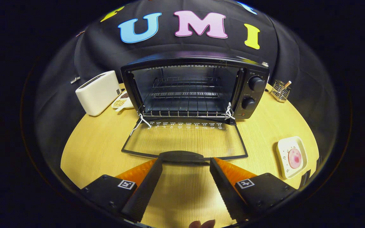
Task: Open the toaster oven, put the food inside, and close the toaster oven door.
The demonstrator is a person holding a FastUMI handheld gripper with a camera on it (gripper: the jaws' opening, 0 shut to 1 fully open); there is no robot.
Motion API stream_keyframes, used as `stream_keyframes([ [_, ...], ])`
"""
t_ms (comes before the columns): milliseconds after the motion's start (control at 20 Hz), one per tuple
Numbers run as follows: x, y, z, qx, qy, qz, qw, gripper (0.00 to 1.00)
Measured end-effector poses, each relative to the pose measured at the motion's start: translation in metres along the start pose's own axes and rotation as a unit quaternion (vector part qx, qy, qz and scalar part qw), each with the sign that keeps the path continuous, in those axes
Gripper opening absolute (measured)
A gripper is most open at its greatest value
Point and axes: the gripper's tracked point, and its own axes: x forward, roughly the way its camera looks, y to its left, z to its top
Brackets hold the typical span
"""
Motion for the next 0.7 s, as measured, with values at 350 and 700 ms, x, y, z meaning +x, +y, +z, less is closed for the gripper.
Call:
stream_keyframes([
  [350, -0.017, -0.017, 0.03, 0.025, -0.031, 0.021, 0.999, 1.0],
  [700, -0.062, -0.066, 0.065, 0.013, -0.041, 0.075, 0.996, 1.0],
])
